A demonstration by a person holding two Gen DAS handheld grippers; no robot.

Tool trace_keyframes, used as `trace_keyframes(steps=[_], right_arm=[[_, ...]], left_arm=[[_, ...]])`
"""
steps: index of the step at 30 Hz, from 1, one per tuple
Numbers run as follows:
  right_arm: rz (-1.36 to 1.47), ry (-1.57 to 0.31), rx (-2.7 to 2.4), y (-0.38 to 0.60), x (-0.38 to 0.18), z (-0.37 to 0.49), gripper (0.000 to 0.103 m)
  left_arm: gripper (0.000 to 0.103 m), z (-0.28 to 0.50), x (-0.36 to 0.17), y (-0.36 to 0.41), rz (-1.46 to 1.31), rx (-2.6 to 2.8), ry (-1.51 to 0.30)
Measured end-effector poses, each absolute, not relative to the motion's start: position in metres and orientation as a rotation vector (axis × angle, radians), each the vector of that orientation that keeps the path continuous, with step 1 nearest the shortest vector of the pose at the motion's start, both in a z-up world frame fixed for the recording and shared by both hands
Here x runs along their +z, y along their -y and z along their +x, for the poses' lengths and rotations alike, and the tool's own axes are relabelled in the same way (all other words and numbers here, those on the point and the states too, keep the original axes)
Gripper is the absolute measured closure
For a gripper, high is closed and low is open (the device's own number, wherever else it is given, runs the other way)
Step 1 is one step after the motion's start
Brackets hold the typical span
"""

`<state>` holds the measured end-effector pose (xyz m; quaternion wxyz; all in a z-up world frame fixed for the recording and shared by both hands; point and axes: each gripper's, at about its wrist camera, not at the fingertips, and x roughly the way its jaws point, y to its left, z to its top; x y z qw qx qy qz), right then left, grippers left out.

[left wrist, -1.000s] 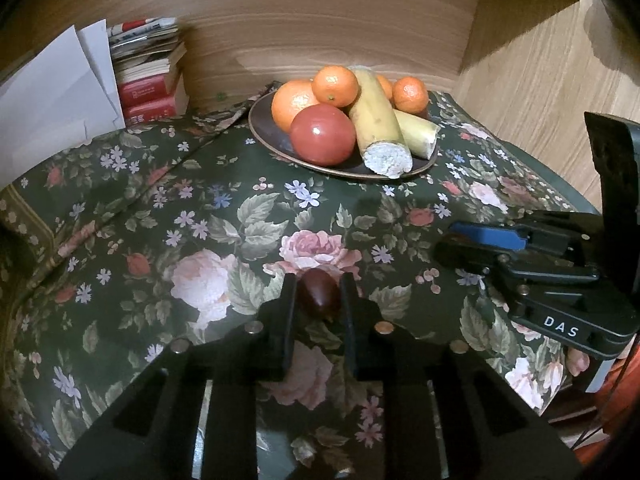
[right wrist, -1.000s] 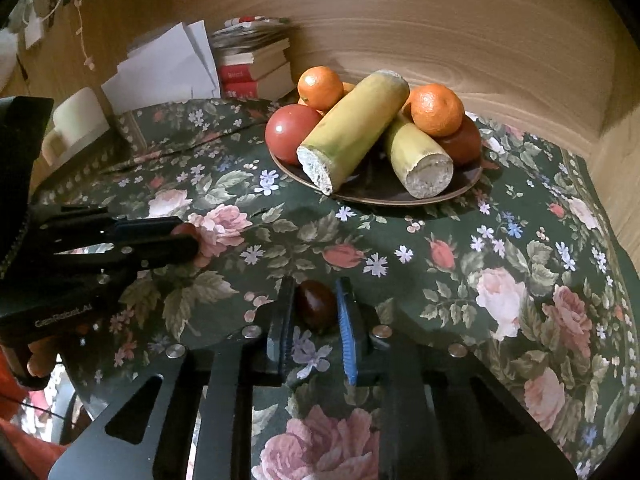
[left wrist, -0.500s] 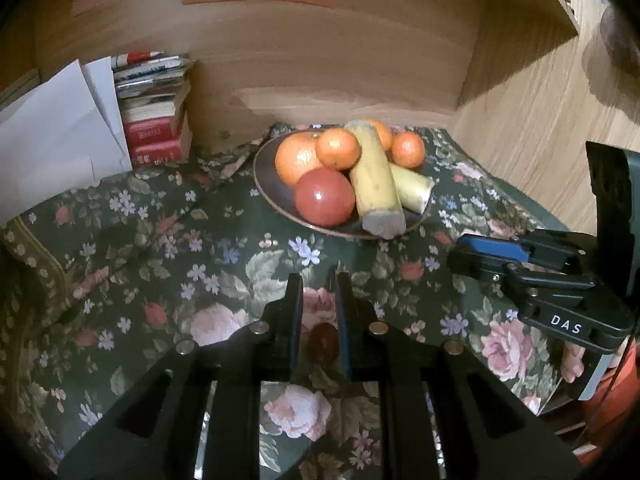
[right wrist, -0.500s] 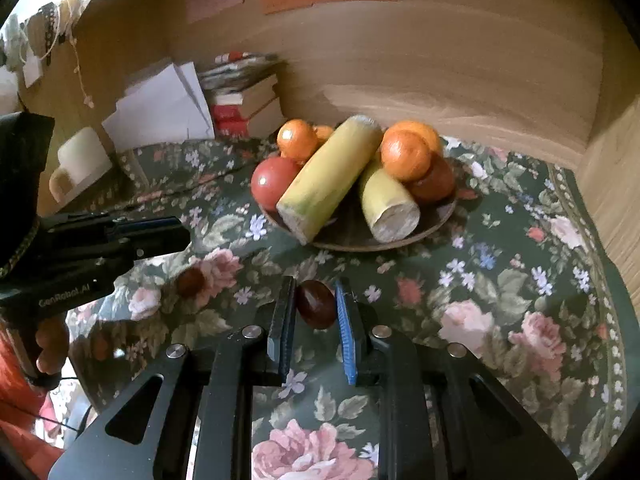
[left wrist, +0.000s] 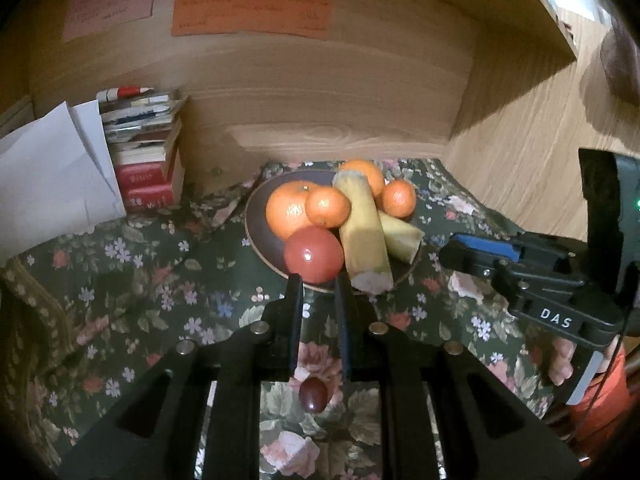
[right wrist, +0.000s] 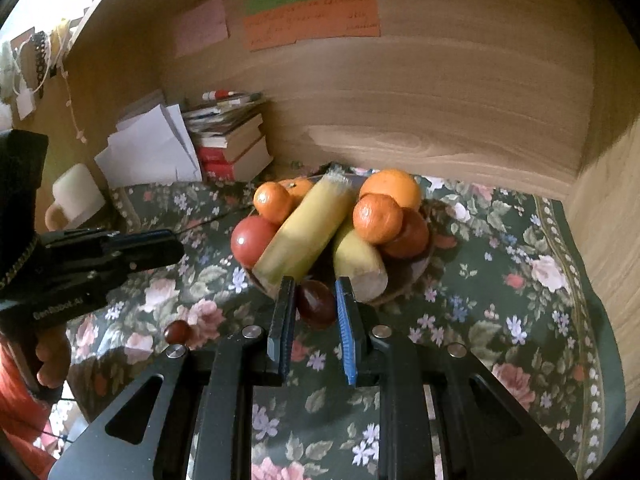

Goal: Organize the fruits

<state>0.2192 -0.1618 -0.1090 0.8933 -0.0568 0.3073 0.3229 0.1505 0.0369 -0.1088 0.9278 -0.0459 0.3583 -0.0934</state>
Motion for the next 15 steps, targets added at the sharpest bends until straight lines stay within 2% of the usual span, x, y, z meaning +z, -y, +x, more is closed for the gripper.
trace_keyframes(steps=[2,5,15], right_arm=[[-0.116,-0.636,0.673,0.162,-0.109,0.221,0.085],[-0.112,-0.644,0.677,0.163,-0.112,0.223,0.085],[-0.096,-0.675,0.679,0.166,-0.121,0.225,0.085]], left_arm=[[0.086,0.151,-0.111,-0.041,-0.107,-0.203,-0.761],[0.073,0.146,-0.122,-0.045,-0.115,-0.199,-0.813],[0.072,0.128,-0.163,-0.036,-0.095,-0.219,-0.951]])
